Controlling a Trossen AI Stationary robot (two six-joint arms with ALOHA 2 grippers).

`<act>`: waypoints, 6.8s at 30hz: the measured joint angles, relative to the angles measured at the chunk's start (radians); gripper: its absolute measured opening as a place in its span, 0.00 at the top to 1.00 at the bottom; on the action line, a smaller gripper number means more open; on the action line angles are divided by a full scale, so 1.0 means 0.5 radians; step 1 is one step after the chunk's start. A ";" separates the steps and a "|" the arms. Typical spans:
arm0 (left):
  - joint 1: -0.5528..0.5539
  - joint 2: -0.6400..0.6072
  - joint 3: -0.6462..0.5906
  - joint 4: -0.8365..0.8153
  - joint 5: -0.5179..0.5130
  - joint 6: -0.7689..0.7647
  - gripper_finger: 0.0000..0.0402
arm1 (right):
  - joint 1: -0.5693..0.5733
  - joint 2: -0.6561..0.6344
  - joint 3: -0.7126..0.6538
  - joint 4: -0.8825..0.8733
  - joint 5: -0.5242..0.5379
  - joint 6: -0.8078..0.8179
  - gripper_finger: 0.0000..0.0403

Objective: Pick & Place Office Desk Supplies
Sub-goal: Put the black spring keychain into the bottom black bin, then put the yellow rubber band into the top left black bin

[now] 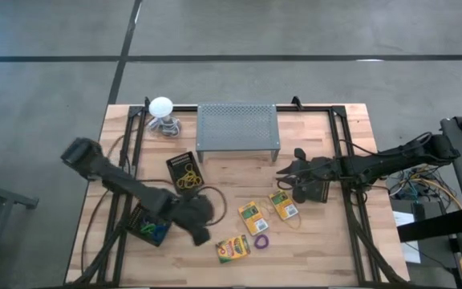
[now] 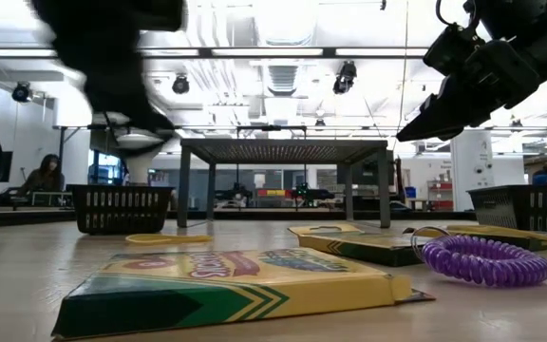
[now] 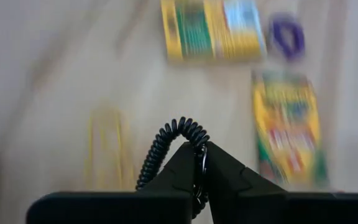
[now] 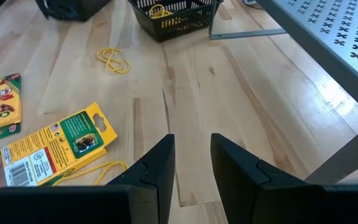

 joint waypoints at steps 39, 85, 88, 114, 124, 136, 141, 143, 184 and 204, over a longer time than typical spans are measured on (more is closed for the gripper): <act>-0.555 -0.358 -0.289 -0.908 0.698 -1.545 0.65 | 0.000 0.000 0.000 -0.002 0.000 0.000 0.75; 0.390 0.347 -0.143 0.624 0.064 0.207 0.65 | 0.000 0.000 0.000 -0.001 0.000 0.000 0.75; 0.385 0.405 -0.143 0.603 0.170 0.432 0.65 | 0.000 0.000 0.000 -0.002 0.000 0.000 0.75; 0.382 0.427 -0.093 0.389 0.231 0.473 0.65 | 0.000 0.000 0.000 -0.002 0.000 0.000 0.75; 0.379 0.402 -0.092 0.238 0.233 0.474 0.65 | 0.000 0.000 -0.001 -0.002 0.000 0.000 0.75; 0.229 0.305 -0.102 0.062 0.313 0.501 0.65 | 0.000 0.000 0.000 -0.001 0.000 0.000 0.75; 0.189 0.305 -0.151 0.044 0.315 0.610 0.65 | 0.000 0.000 0.000 -0.002 0.000 0.000 0.75; 0.189 0.305 -0.162 0.043 0.313 0.631 0.65 | 0.000 0.000 0.000 -0.002 0.000 0.000 0.75; 0.210 0.302 -0.291 0.228 0.268 0.664 0.86 | 0.000 0.000 0.000 -0.001 0.000 0.000 0.75; 0.221 0.310 0.129 0.030 0.162 0.948 1.00 | 0.000 0.000 0.000 -0.002 0.000 0.000 0.75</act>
